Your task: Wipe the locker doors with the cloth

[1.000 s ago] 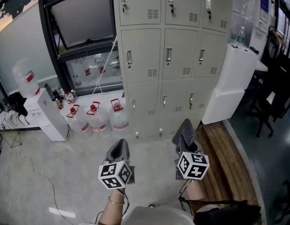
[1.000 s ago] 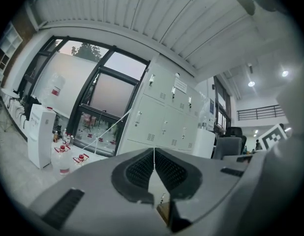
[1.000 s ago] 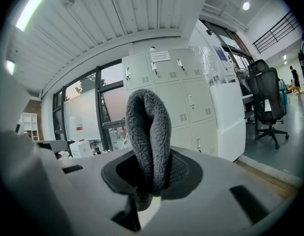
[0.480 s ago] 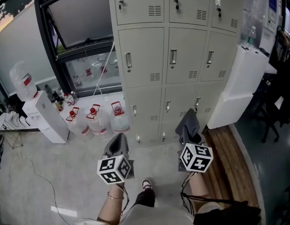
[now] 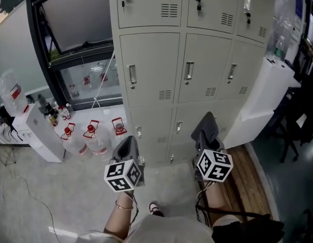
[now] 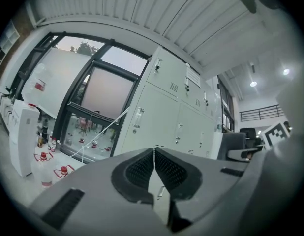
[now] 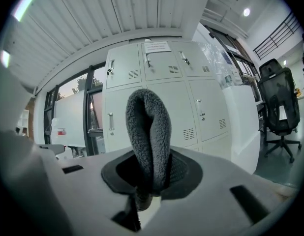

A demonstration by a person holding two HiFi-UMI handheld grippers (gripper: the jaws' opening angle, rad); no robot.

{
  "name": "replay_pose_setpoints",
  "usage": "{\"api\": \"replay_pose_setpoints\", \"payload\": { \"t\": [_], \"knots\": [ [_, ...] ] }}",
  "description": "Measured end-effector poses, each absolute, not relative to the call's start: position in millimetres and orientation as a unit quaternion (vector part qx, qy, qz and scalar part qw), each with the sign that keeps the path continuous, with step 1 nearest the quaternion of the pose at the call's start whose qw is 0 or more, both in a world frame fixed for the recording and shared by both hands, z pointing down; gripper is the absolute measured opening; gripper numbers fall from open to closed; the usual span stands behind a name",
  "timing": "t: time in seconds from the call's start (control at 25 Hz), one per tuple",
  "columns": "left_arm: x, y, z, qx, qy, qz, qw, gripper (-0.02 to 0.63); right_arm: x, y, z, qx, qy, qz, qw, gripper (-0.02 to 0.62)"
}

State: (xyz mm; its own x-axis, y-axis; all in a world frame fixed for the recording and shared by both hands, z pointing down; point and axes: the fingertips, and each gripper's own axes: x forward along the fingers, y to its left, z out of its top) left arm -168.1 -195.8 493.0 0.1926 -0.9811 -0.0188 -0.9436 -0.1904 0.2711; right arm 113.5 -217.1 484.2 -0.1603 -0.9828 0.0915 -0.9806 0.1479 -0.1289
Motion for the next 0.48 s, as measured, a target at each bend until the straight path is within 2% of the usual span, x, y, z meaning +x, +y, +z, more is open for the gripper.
{"api": "replay_pose_setpoints", "payload": {
  "t": [0.48],
  "knots": [
    [-178.9, -358.9, 468.6, 0.773, -0.621, -0.100, 0.084, 0.011, 100.2, -373.8, 457.4, -0.654, 0.754, -0.053, 0.014, 0.071]
  ]
}}
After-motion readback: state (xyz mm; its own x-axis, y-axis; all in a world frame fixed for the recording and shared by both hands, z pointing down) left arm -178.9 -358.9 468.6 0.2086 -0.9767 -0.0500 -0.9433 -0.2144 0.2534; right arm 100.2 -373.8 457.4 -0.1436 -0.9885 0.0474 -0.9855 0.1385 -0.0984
